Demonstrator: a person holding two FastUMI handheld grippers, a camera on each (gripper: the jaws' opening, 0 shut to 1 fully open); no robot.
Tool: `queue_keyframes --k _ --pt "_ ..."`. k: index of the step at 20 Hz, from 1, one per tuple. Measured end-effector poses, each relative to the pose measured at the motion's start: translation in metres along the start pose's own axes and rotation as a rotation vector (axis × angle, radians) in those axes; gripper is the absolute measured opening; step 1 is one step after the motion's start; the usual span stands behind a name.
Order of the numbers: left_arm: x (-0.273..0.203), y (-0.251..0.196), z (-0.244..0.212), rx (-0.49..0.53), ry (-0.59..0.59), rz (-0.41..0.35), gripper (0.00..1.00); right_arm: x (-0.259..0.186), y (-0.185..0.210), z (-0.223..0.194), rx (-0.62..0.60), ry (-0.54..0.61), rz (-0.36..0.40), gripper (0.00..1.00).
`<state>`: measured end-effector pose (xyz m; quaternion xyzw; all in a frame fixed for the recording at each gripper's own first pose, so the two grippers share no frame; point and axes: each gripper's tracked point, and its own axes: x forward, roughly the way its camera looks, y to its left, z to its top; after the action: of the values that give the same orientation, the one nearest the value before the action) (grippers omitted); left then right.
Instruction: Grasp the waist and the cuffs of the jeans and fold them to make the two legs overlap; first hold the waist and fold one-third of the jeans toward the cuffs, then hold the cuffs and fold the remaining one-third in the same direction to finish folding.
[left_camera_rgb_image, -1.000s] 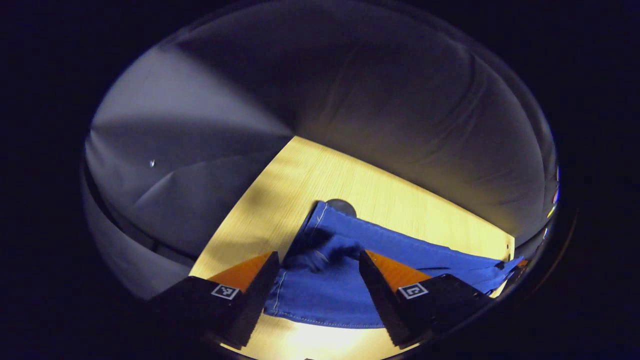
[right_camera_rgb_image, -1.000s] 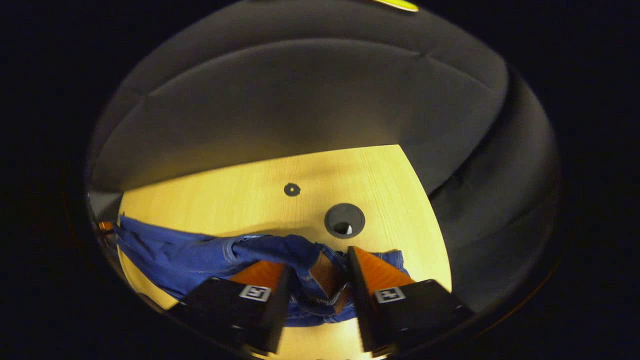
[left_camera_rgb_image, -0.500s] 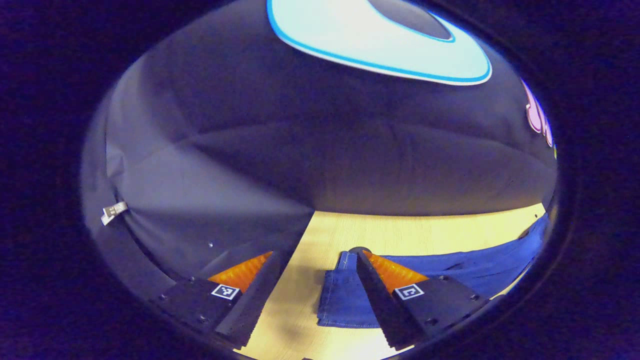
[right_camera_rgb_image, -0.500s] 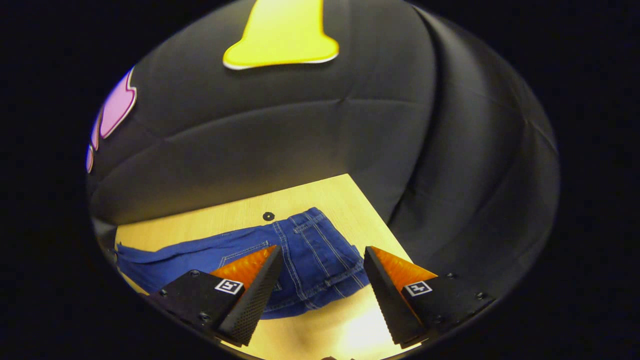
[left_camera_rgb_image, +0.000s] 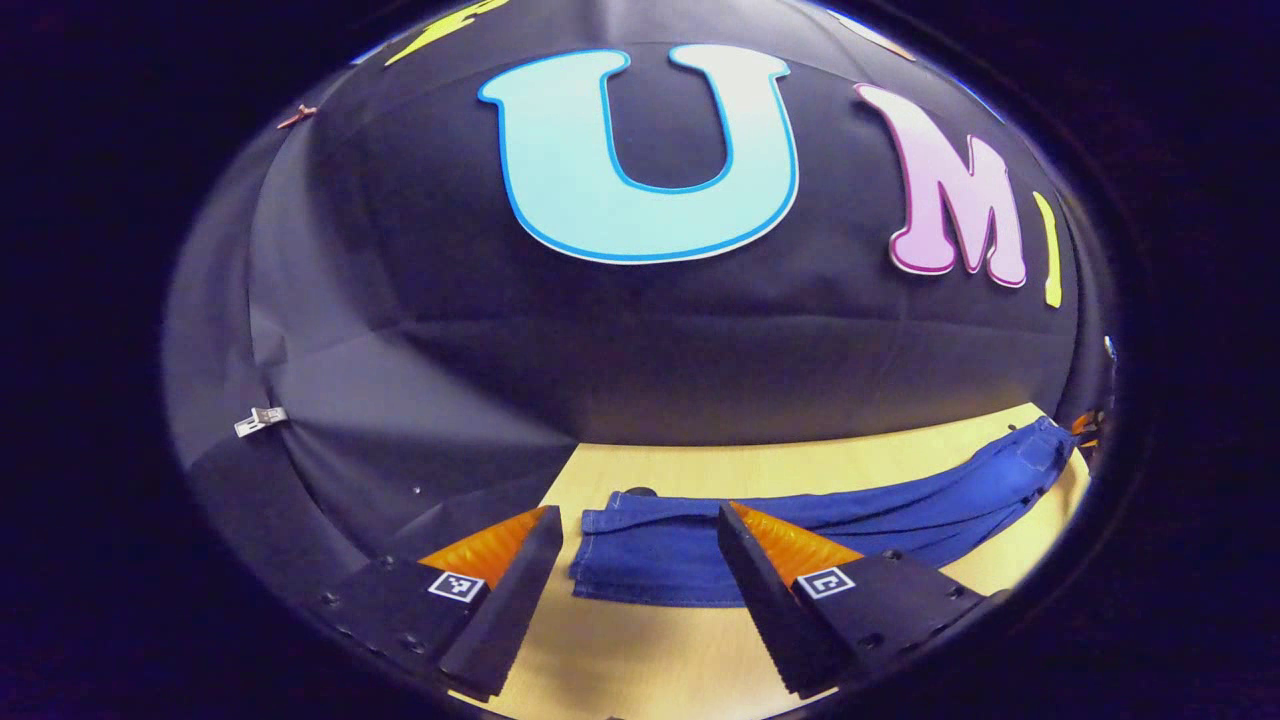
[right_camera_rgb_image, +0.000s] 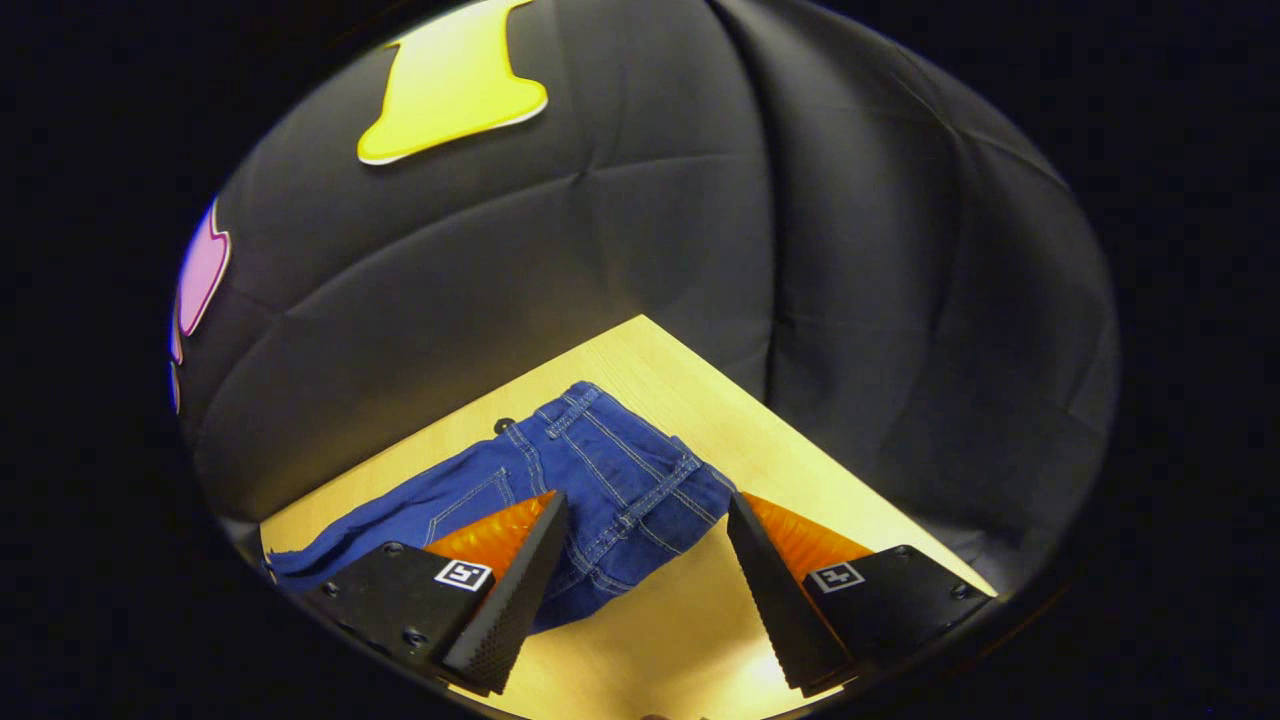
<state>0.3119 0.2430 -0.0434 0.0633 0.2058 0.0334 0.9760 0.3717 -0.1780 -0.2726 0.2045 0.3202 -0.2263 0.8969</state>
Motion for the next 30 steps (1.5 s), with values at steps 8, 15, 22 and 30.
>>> queue_keyframes --k 8,15,22,30 --pt "-0.028 -0.054 -0.034 0.087 0.052 -0.100 0.98 0.035 -0.012 -0.013 0.131 -0.017 -0.052 0.98" --pt "-0.025 -0.094 -0.055 0.054 0.087 -0.158 0.98 0.045 -0.006 -0.016 0.087 -0.063 -0.044 0.84" --pt "-0.019 -0.107 -0.079 0.045 0.135 -0.172 0.98 0.052 0.008 -0.012 0.007 -0.155 -0.029 0.19" --pt "-0.011 -0.104 -0.093 -0.012 0.156 -0.154 0.98 -0.029 0.035 0.051 -0.135 -0.322 0.110 0.09"
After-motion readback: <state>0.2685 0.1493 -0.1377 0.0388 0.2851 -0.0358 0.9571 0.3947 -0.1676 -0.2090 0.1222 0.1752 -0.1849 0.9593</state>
